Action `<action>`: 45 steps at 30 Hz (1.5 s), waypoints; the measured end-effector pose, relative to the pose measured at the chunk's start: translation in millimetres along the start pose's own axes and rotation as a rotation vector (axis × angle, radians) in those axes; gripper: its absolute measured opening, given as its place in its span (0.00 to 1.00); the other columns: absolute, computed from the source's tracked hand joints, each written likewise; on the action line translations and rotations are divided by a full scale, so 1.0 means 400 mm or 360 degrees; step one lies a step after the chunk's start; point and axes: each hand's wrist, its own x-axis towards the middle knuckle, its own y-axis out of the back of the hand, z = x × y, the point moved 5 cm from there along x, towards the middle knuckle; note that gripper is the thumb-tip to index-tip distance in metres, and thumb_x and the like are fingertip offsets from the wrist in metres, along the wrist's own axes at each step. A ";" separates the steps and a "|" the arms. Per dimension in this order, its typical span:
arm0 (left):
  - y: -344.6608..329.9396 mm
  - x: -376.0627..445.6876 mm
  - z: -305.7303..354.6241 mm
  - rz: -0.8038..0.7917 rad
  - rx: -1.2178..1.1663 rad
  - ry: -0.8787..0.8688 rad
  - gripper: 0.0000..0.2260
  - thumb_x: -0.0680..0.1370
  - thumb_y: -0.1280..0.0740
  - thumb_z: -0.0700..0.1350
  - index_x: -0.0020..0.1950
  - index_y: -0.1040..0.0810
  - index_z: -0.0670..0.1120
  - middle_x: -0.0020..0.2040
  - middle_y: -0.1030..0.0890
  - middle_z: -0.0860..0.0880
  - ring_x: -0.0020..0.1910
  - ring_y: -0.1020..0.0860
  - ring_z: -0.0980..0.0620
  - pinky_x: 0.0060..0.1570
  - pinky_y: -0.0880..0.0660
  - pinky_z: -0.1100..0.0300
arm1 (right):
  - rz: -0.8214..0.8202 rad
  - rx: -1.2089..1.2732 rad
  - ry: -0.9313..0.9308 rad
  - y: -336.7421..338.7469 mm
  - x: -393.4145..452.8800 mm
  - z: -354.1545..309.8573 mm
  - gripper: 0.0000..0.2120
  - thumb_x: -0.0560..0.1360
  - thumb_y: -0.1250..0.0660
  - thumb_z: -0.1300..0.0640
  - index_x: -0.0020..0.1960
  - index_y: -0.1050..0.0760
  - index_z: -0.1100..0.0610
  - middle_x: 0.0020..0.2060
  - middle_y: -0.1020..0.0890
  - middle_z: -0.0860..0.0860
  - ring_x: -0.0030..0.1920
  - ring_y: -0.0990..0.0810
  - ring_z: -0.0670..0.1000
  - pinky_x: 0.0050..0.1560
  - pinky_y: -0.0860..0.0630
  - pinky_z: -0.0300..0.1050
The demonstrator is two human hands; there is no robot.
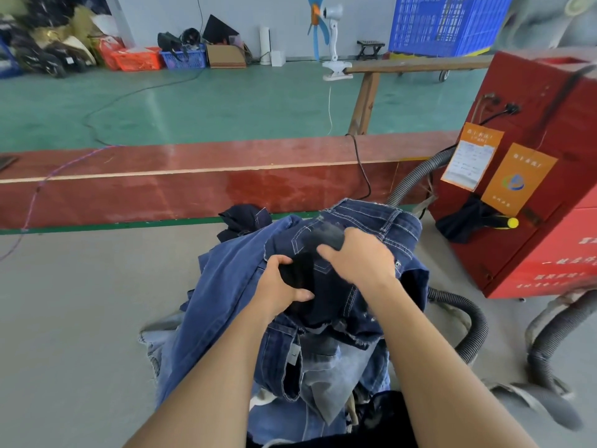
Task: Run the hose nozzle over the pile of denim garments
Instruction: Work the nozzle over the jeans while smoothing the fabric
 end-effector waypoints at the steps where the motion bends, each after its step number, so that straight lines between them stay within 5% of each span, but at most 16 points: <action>1: 0.001 -0.003 0.000 -0.0011 0.0012 -0.0018 0.30 0.65 0.20 0.38 0.59 0.33 0.51 0.54 0.27 0.53 0.55 0.28 0.51 0.51 0.28 0.59 | 0.0084 0.0067 -0.0022 0.020 0.004 0.006 0.21 0.76 0.37 0.40 0.56 0.29 0.58 0.49 0.19 0.55 0.50 0.21 0.58 0.43 0.28 0.47; 6: 0.003 -0.005 0.001 -0.0026 0.0044 -0.0057 0.29 0.66 0.21 0.40 0.60 0.33 0.50 0.51 0.29 0.56 0.52 0.29 0.53 0.45 0.31 0.63 | 0.0308 0.0259 0.0081 0.104 0.001 0.008 0.18 0.76 0.37 0.40 0.49 0.30 0.56 0.37 0.21 0.50 0.39 0.21 0.55 0.35 0.32 0.44; 10: 0.002 -0.004 0.001 0.0003 0.0076 -0.0049 0.30 0.66 0.21 0.40 0.59 0.34 0.50 0.50 0.30 0.57 0.51 0.30 0.54 0.40 0.34 0.70 | -0.0091 0.0097 0.0146 0.066 -0.016 -0.001 0.17 0.74 0.35 0.41 0.45 0.30 0.55 0.28 0.22 0.50 0.33 0.21 0.52 0.32 0.32 0.43; 16: 0.000 0.000 -0.001 -0.0032 0.0101 -0.0009 0.32 0.65 0.20 0.38 0.60 0.35 0.52 0.55 0.28 0.53 0.55 0.29 0.53 0.43 0.32 0.64 | -0.0369 -0.0262 0.0161 -0.028 -0.018 -0.016 0.18 0.75 0.35 0.41 0.47 0.32 0.56 0.39 0.24 0.50 0.41 0.24 0.55 0.37 0.31 0.46; 22: 0.000 -0.004 -0.002 -0.0055 0.0074 -0.0052 0.32 0.65 0.20 0.39 0.60 0.35 0.52 0.57 0.28 0.51 0.56 0.28 0.51 0.47 0.30 0.62 | 0.0043 0.0056 0.0026 0.011 0.000 -0.001 0.20 0.76 0.37 0.40 0.55 0.29 0.57 0.46 0.20 0.53 0.48 0.21 0.57 0.41 0.30 0.46; 26: 0.001 -0.002 -0.004 -0.0072 0.0094 -0.0086 0.31 0.65 0.20 0.40 0.61 0.35 0.51 0.57 0.29 0.51 0.56 0.29 0.51 0.51 0.31 0.60 | 0.0242 0.0304 0.0077 0.088 0.004 0.005 0.18 0.76 0.37 0.40 0.50 0.30 0.56 0.37 0.21 0.51 0.40 0.20 0.56 0.37 0.30 0.45; 31: -0.002 0.000 -0.003 -0.0049 0.0118 -0.0076 0.32 0.65 0.20 0.40 0.61 0.35 0.50 0.57 0.29 0.52 0.56 0.29 0.51 0.51 0.32 0.60 | -0.0122 0.0130 0.0130 0.071 -0.014 0.007 0.17 0.75 0.35 0.41 0.44 0.31 0.55 0.29 0.22 0.50 0.33 0.21 0.52 0.33 0.31 0.44; 36: -0.002 0.002 -0.005 -0.0039 0.0124 -0.0040 0.32 0.64 0.20 0.38 0.60 0.35 0.51 0.56 0.28 0.51 0.56 0.29 0.51 0.52 0.31 0.59 | -0.0429 -0.0223 0.0171 -0.006 -0.018 -0.003 0.19 0.74 0.34 0.41 0.47 0.30 0.57 0.38 0.21 0.51 0.40 0.20 0.55 0.39 0.26 0.47; 40: -0.002 0.005 -0.004 -0.0041 0.0094 -0.0009 0.33 0.64 0.20 0.37 0.60 0.35 0.52 0.57 0.28 0.52 0.57 0.29 0.51 0.52 0.30 0.59 | -0.0292 -0.0220 0.0131 -0.034 -0.009 -0.011 0.18 0.76 0.36 0.41 0.49 0.33 0.55 0.42 0.26 0.50 0.45 0.24 0.57 0.40 0.31 0.47; 45: -0.001 -0.003 -0.001 -0.0063 0.0112 -0.0071 0.32 0.65 0.20 0.39 0.61 0.35 0.51 0.58 0.28 0.50 0.56 0.28 0.50 0.51 0.29 0.60 | 0.0020 0.0144 0.0065 0.020 0.007 -0.005 0.19 0.76 0.37 0.40 0.51 0.31 0.56 0.42 0.19 0.53 0.44 0.19 0.57 0.41 0.27 0.46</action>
